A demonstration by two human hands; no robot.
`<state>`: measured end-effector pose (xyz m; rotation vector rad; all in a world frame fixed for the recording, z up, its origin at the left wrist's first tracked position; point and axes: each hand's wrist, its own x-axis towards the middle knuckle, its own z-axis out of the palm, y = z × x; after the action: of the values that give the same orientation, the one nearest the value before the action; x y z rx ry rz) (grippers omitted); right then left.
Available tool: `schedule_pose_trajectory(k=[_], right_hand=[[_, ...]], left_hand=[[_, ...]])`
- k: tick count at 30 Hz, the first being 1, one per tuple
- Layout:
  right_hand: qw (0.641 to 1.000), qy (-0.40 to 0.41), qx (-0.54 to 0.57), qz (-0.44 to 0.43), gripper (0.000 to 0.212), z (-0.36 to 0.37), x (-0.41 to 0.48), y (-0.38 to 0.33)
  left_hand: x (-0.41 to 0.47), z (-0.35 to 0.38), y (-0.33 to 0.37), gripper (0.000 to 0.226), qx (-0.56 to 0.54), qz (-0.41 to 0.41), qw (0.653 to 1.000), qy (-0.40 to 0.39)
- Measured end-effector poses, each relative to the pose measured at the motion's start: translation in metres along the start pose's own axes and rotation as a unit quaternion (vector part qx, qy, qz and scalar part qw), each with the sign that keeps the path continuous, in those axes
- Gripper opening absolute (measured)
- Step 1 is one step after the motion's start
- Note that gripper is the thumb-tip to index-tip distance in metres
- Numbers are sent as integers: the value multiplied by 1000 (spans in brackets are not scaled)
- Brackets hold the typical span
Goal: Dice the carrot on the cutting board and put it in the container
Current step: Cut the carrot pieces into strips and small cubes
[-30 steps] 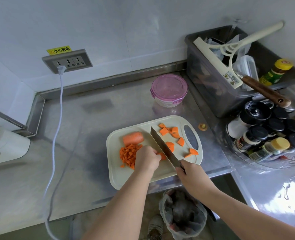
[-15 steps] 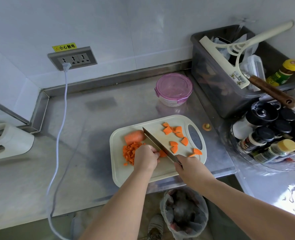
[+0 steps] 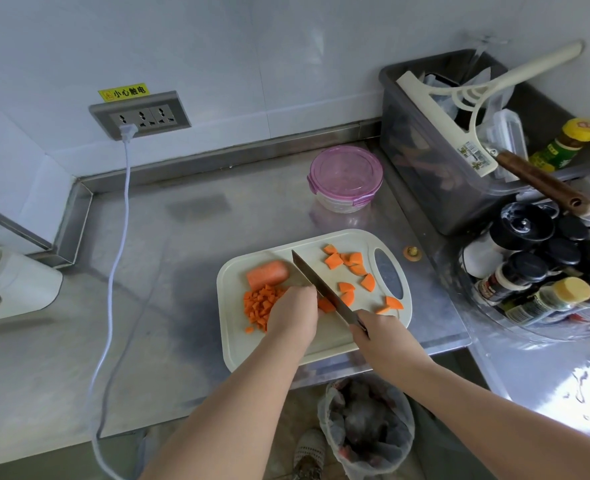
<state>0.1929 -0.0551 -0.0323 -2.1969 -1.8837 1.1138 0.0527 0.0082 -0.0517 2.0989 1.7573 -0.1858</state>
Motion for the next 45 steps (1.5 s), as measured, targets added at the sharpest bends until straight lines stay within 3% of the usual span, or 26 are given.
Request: schedule_pose_trajectory(k=[6,11,24,27,32,36,38,45], right_hand=[[1000,14,-2,4,23,-1,3,4],[1000,5,-10,11,25,0,2,2],[1000,16,-10,11,23,-2,2,1],[998,56,-3,-4,20,-6,-4,2],[997,72,-15,-25,22,-15,-14,-1],[997,60,-46,-16,23,-18,-23,-6],[998,48,-36,13,28,-17,-28,-13],[992,26,-124,-14,24,-16,-34,-20]], left_hand=[[2,6,2,30,30,46,998,33],[0,6,1,23,10,56,997,51],[0,1,6,23,-109,-39,993,15],[0,-4,4,29,-175,-67,982,5],[-5,-10,5,20,-286,-113,952,-5],[-3,-8,8,13,-393,-152,907,-27],[-2,-7,9,13,-407,-163,898,-33],[-4,1,9,17,-410,-163,898,-10]])
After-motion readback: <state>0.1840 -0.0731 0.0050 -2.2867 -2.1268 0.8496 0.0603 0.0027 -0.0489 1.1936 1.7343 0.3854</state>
